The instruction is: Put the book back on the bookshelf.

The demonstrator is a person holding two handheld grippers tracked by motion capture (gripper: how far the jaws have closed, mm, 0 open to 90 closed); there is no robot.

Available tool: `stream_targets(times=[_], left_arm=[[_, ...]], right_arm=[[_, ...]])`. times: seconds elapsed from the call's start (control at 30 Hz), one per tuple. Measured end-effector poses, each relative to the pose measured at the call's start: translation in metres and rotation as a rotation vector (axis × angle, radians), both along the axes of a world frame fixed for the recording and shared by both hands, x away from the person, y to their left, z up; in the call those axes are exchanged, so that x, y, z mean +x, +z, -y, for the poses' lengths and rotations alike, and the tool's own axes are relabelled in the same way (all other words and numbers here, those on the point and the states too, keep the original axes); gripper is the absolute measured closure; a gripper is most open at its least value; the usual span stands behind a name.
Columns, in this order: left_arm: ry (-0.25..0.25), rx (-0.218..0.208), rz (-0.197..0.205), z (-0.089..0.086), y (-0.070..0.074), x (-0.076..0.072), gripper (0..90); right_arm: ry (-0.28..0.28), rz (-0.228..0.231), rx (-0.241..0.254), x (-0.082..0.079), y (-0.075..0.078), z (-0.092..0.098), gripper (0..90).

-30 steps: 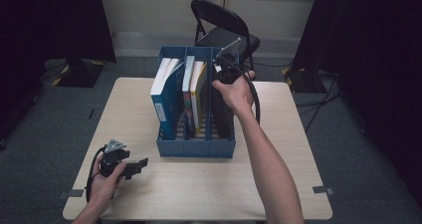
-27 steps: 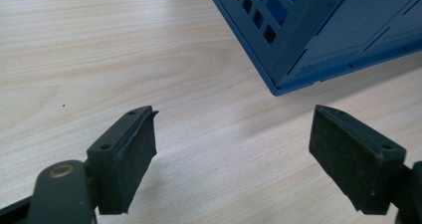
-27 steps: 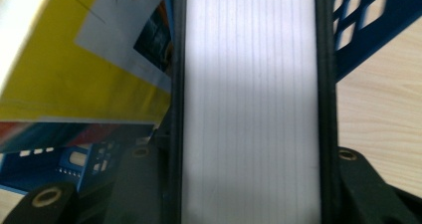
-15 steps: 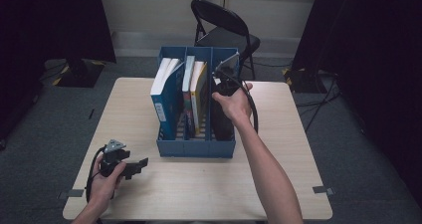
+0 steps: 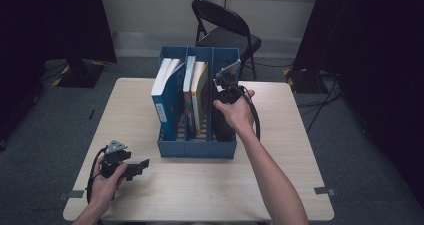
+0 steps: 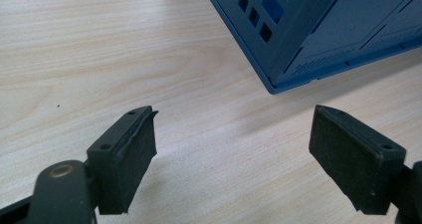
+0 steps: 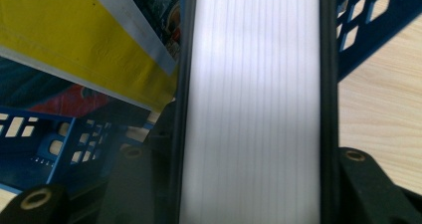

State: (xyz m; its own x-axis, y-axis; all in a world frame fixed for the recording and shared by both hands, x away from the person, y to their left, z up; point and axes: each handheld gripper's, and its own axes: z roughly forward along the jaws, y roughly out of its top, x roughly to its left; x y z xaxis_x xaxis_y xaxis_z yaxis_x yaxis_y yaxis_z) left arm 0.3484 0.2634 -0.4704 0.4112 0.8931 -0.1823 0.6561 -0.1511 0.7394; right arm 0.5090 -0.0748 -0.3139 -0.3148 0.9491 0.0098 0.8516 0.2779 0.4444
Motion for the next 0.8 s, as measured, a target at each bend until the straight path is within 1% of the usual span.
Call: stream_targets(times=[0.1,0.17,0.27,0.37,0.43,0.47,0.57,0.6,0.63,0.67,0.7,0.73,0.8], left_arm=[[0.011,-0.001,0.003,0.000,-0.001,0.000,18.4],[0.008,0.001,0.003,0.000,0.000,-0.001,18.4],[0.009,0.006,0.003,0.001,0.000,-0.001,18.4],[0.007,0.006,0.006,0.002,0.000,-0.002,18.4],[0.008,0.008,0.006,0.002,0.000,-0.002,18.3],[0.008,0.008,0.005,0.002,0.000,-0.001,18.3],[0.008,0.001,0.001,0.001,-0.001,-0.001,18.4],[0.011,0.001,0.000,0.001,-0.001,-0.001,18.3],[0.014,0.000,0.001,0.000,-0.001,-0.001,18.4],[0.013,0.000,-0.002,0.000,-0.001,-0.001,18.4],[0.015,-0.001,0.001,0.000,-0.001,-0.001,18.4],[0.010,-0.002,0.000,0.000,0.000,-0.001,18.4],[0.011,0.002,0.002,0.001,0.000,-0.001,18.4]], right_arm=[[0.025,0.017,0.049,-0.008,-0.001,0.007,44.1],[0.058,0.045,0.059,-0.016,-0.002,0.011,42.0],[0.083,0.073,0.108,-0.027,-0.005,0.019,39.3],[0.108,0.104,0.146,-0.037,-0.011,0.027,39.5],[0.138,0.119,0.147,-0.045,-0.017,0.031,40.0],[0.143,0.117,0.159,-0.048,-0.021,0.034,40.4],[0.164,0.134,0.201,-0.057,-0.035,0.043,41.6],[0.173,0.146,0.206,-0.060,-0.040,0.046,42.2],[0.183,0.160,0.213,-0.062,-0.045,0.048,43.0],[0.180,0.179,0.223,-0.066,-0.049,0.051,44.7],[0.179,0.208,0.241,-0.069,-0.054,0.053,44.6],[0.188,0.232,0.243,-0.072,-0.060,0.054,44.7],[0.188,0.260,0.247,-0.078,-0.067,0.055,44.3]])
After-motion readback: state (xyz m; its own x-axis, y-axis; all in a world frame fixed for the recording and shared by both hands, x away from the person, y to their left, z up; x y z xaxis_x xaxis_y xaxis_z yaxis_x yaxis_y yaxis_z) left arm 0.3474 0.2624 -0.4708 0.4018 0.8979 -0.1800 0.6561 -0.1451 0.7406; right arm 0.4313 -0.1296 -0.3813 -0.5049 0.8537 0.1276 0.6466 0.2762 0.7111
